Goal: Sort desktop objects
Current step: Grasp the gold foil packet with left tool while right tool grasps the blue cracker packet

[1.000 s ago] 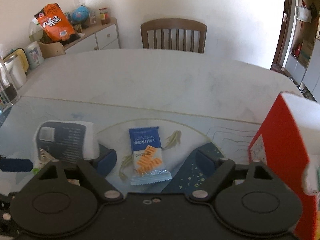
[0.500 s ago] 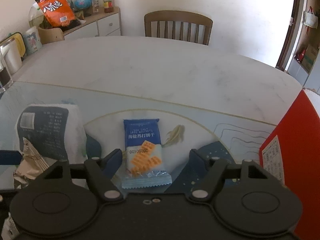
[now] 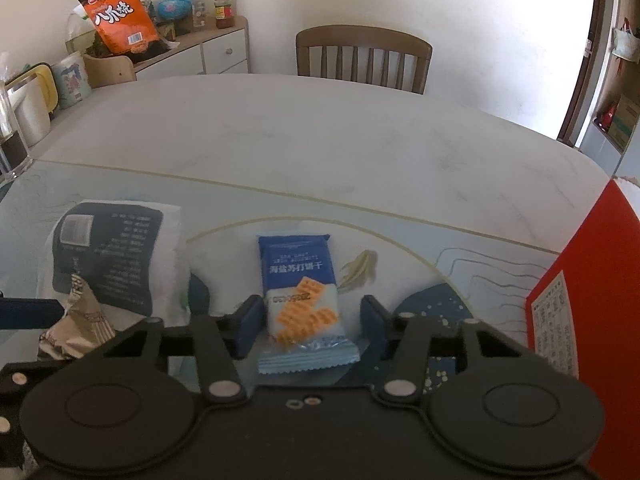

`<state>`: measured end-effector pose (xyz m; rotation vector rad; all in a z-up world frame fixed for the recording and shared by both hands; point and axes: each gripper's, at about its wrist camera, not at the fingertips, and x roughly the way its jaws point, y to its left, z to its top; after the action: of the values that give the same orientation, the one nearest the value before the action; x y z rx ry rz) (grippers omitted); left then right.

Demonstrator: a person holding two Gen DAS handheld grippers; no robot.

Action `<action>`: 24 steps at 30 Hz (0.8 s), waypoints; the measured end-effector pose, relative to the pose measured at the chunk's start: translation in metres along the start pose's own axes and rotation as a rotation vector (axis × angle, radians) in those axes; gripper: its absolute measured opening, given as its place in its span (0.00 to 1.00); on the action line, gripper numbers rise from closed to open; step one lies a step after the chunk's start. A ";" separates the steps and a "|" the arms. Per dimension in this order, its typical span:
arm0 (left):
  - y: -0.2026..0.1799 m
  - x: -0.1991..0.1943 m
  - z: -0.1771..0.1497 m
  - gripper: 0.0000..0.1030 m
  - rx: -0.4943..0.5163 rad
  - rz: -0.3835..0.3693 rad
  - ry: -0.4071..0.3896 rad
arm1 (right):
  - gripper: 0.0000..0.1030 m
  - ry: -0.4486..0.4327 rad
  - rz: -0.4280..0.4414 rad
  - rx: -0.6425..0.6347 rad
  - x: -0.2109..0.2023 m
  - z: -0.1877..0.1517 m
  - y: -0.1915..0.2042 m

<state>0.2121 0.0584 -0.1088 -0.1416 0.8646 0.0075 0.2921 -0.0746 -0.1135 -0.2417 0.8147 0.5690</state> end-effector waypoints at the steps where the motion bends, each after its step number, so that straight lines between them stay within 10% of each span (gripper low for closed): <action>1: 0.000 0.000 0.000 0.39 -0.002 -0.007 0.002 | 0.44 0.000 0.000 0.001 0.000 0.000 0.000; 24: -0.001 -0.020 0.001 0.26 -0.026 -0.022 -0.020 | 0.37 -0.045 -0.062 0.004 -0.039 0.009 0.000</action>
<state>0.1997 0.0588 -0.0924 -0.1754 0.8429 -0.0005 0.2766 -0.0859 -0.0782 -0.2486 0.7625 0.5125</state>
